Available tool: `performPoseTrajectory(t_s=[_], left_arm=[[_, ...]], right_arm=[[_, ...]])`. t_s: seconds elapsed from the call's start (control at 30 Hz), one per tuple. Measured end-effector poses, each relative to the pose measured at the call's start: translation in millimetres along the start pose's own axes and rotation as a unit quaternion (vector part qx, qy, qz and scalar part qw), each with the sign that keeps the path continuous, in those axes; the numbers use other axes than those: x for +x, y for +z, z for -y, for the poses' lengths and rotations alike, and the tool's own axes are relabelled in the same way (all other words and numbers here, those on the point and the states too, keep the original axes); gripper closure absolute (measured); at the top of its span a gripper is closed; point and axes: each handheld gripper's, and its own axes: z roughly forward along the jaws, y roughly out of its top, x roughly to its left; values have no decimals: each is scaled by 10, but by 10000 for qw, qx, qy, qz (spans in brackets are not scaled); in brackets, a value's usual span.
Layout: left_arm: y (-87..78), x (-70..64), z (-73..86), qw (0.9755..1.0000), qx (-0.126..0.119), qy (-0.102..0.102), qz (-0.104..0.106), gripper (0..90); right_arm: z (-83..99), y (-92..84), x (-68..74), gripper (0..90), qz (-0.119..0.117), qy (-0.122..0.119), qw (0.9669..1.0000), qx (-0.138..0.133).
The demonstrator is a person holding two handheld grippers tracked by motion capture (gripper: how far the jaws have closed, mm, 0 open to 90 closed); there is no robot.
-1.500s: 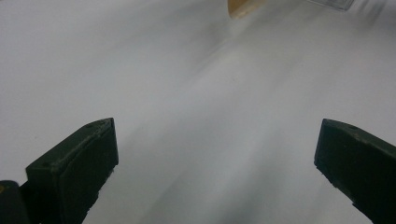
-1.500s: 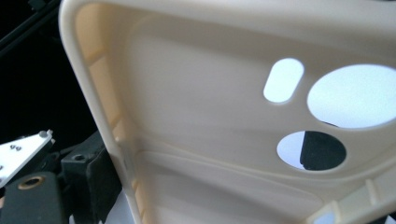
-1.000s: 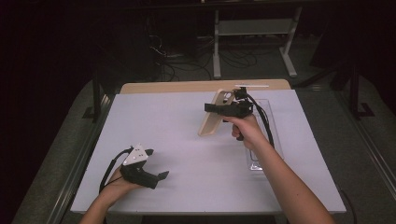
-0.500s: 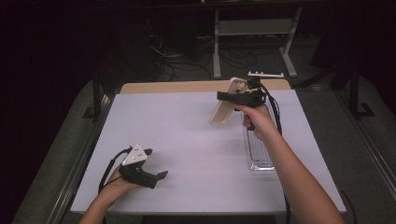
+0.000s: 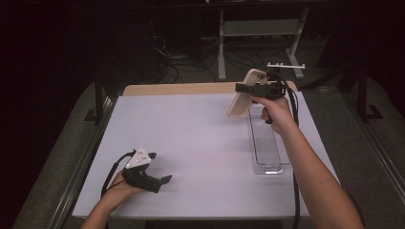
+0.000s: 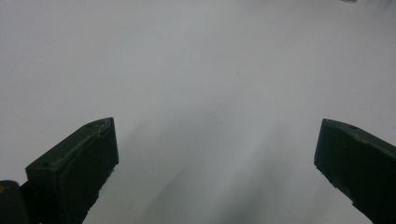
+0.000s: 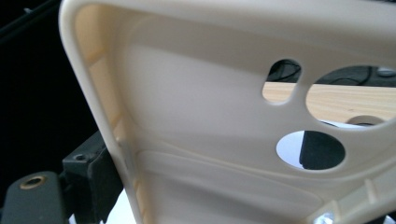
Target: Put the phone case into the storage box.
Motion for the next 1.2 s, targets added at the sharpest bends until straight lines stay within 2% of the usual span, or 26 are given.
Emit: performPoseTrajectory(t_s=[0.23,0.5,0.53,0.7,1.03,1.07,1.2], left_arm=[[1,0,0,10000,5,-3,8,0],[4,-1,-2,10000,67,56,26,0],[4,-8,0,10000,65,-8,35,0],[2,-8,-1,9999,94,-15,54,0],[14,-18,2,9999,121,-82,68,0],[12,-17,1,9998,142,-70,71,0],[16,-15,5,9998,169,-59,68,0]], right_arm=[[-122,-66,-73,104,354,-68,9993,60],[-250,-112,-125,104,806,-269,9962,198],[-265,-114,-128,104,913,-305,9951,240],[-295,-110,-163,105,1244,-398,9906,396],[-258,4,-248,106,2001,-598,9740,877],[-251,20,-240,106,2041,-501,9730,952],[-224,94,-266,106,2153,-450,9688,1145]])
